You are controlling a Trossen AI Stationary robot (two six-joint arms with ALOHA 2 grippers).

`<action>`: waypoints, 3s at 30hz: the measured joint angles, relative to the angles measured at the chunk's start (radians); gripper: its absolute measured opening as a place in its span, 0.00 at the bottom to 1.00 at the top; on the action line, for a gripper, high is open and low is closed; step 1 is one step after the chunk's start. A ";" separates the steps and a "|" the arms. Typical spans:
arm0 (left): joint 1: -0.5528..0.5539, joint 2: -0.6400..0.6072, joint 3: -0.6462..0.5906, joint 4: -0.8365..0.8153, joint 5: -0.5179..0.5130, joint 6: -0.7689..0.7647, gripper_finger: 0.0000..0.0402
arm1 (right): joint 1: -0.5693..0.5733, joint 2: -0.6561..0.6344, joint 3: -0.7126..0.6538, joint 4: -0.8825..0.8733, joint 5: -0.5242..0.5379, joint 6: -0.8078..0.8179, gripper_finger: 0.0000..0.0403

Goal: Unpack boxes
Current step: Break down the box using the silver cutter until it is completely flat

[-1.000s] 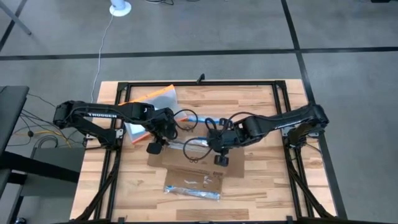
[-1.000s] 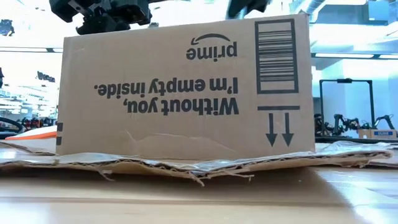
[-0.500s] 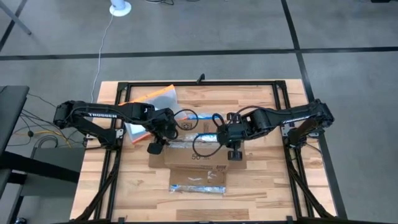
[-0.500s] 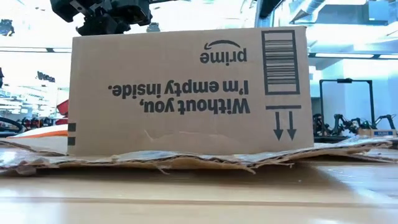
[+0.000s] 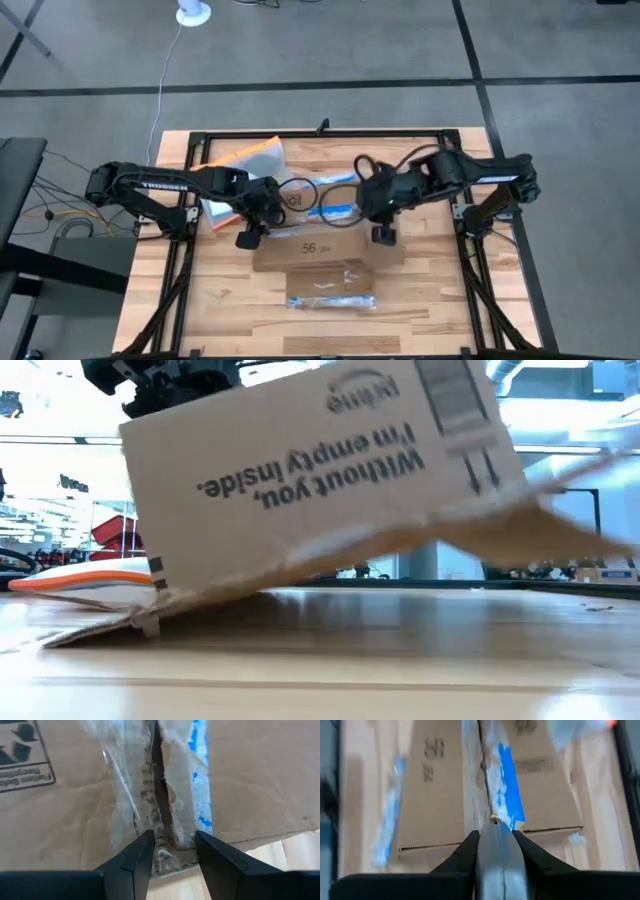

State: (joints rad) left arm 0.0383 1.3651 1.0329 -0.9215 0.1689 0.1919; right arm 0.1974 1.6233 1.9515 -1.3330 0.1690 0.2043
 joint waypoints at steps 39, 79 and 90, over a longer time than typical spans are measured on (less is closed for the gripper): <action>0.001 -0.073 0.272 0.031 -0.131 -0.204 0.34 | 0.092 -0.149 -0.248 -0.169 -0.032 0.237 0.16; -0.064 0.136 0.283 -0.178 -0.195 -0.261 0.34 | 0.262 -0.147 -0.912 0.563 0.306 0.423 0.44; -0.072 0.133 0.427 -0.266 -0.192 -0.271 0.34 | 0.223 -0.147 -0.799 0.436 0.237 0.370 0.48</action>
State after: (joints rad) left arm -0.0336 1.4986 1.4604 -1.1878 -0.0228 -0.0788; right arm 0.4201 1.4766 1.1524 -0.8972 0.4062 0.5746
